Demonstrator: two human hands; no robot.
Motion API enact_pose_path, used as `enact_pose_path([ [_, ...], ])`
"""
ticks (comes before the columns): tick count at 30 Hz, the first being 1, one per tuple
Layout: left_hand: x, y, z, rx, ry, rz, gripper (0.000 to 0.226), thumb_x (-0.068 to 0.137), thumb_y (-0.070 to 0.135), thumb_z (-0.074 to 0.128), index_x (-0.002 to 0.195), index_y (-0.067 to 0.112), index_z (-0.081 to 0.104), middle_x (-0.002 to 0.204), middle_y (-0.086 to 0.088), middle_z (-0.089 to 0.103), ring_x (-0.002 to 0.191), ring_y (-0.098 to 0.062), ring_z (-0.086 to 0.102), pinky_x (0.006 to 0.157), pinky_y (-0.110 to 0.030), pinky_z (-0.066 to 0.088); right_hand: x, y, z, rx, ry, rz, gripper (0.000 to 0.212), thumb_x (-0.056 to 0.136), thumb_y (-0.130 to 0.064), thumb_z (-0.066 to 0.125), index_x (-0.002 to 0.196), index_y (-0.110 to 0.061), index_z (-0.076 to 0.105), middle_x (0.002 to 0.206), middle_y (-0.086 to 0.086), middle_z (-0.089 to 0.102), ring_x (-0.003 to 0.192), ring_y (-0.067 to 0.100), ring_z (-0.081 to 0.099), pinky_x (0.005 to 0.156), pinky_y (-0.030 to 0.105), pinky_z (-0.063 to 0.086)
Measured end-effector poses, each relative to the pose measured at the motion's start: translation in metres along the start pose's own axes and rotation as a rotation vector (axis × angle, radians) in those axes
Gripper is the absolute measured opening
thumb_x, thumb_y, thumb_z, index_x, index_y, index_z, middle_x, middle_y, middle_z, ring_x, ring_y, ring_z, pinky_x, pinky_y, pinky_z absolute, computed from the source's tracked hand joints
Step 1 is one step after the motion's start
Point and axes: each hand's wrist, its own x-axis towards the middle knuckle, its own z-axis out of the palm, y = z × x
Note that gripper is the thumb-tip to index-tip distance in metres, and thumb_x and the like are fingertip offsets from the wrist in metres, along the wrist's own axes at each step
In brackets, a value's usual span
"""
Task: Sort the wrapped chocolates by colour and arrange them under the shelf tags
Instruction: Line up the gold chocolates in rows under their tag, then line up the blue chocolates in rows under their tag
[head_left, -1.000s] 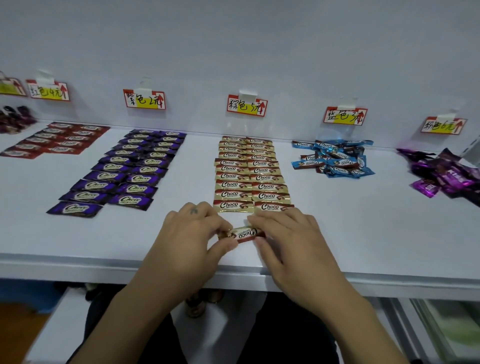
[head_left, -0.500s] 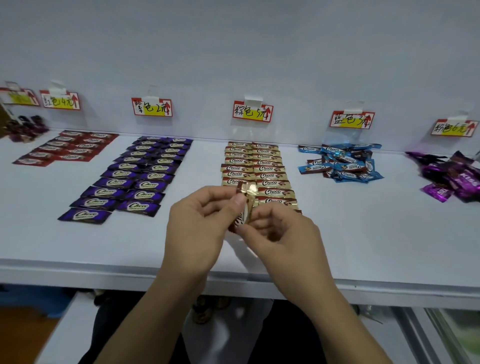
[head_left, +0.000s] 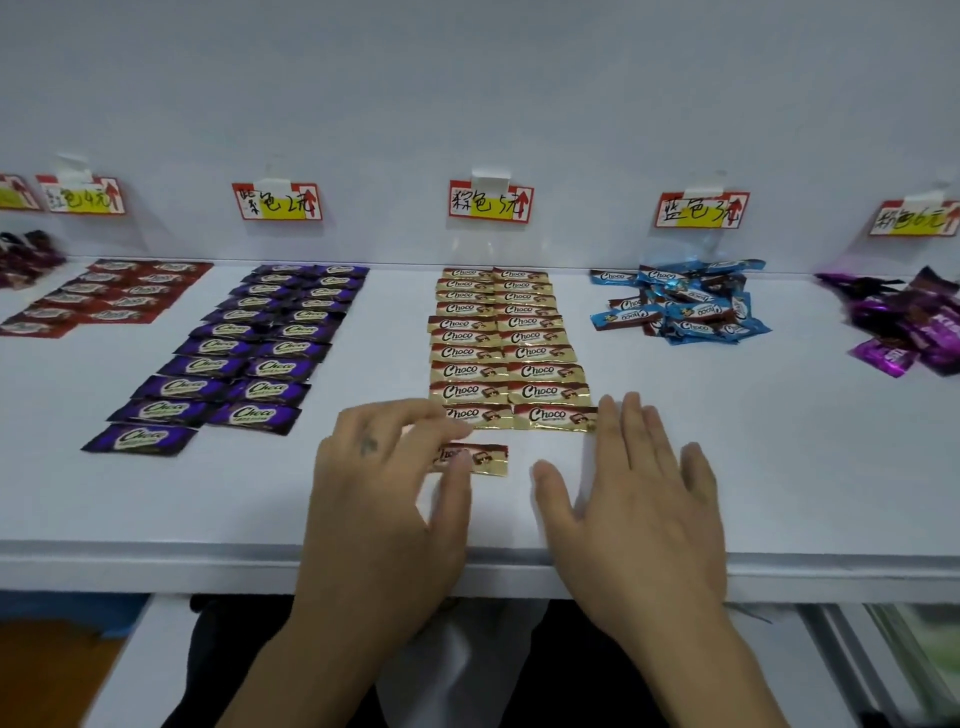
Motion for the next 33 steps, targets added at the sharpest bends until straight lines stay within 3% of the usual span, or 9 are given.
enact_pose_path([
  [4,-0.013,0.008,0.007,0.157,-0.178,0.098,0.036,0.090,0.041,0.044,0.106,0.022,0.070,0.111,0.003,0.067,0.105,-0.019,0.057,0.082,-0.032,0.040,0.003,0.000,0.001,-0.025,-0.044,0.019,0.079,0.090,-0.066,0.004,0.152,-0.020,-0.011,0.161,-0.002,-0.013,0.147,0.016,-0.017,0.118,0.044,-0.012],
  [10,-0.014,0.012,0.011,0.203,-0.242,0.079,0.043,0.092,0.040,0.038,0.115,0.021,0.068,0.117,0.003,0.067,0.108,-0.020,0.060,0.086,-0.035,0.042,0.003,-0.002,0.002,-0.059,-0.072,0.015,0.080,0.089,-0.066,0.001,0.152,-0.020,-0.013,0.160,0.000,-0.016,0.146,0.018,-0.018,0.118,0.044,-0.014],
  [25,-0.013,0.012,0.011,0.273,-0.277,0.109,0.039,0.091,0.032,0.036,0.119,0.025,0.062,0.124,0.006,0.061,0.112,-0.016,0.055,0.083,-0.038,0.040,0.001,0.000,0.001,-0.026,-0.039,-0.028,0.078,0.093,-0.062,0.006,0.153,-0.015,-0.008,0.162,0.001,-0.009,0.148,0.015,-0.013,0.119,0.043,-0.008],
  [29,-0.016,0.009,0.017,0.237,-0.206,0.084,0.040,0.087,0.031,0.043,0.122,0.023,0.059,0.130,0.004,0.056,0.119,-0.019,0.048,0.082,-0.036,0.039,0.001,0.000,0.004,0.018,-0.017,-0.041,0.076,0.094,-0.061,0.012,0.153,-0.017,-0.005,0.162,0.002,-0.004,0.148,0.015,-0.009,0.120,0.044,-0.007],
  [33,-0.020,0.011,0.014,0.147,-0.132,0.042,0.038,0.085,0.036,0.044,0.116,0.021,0.059,0.123,0.003,0.059,0.115,-0.019,0.048,0.084,-0.036,0.041,-0.005,0.002,0.003,0.094,0.055,-0.067,0.070,0.096,-0.058,0.019,0.153,-0.021,0.003,0.162,0.002,0.006,0.148,0.017,0.001,0.120,0.043,-0.002],
])
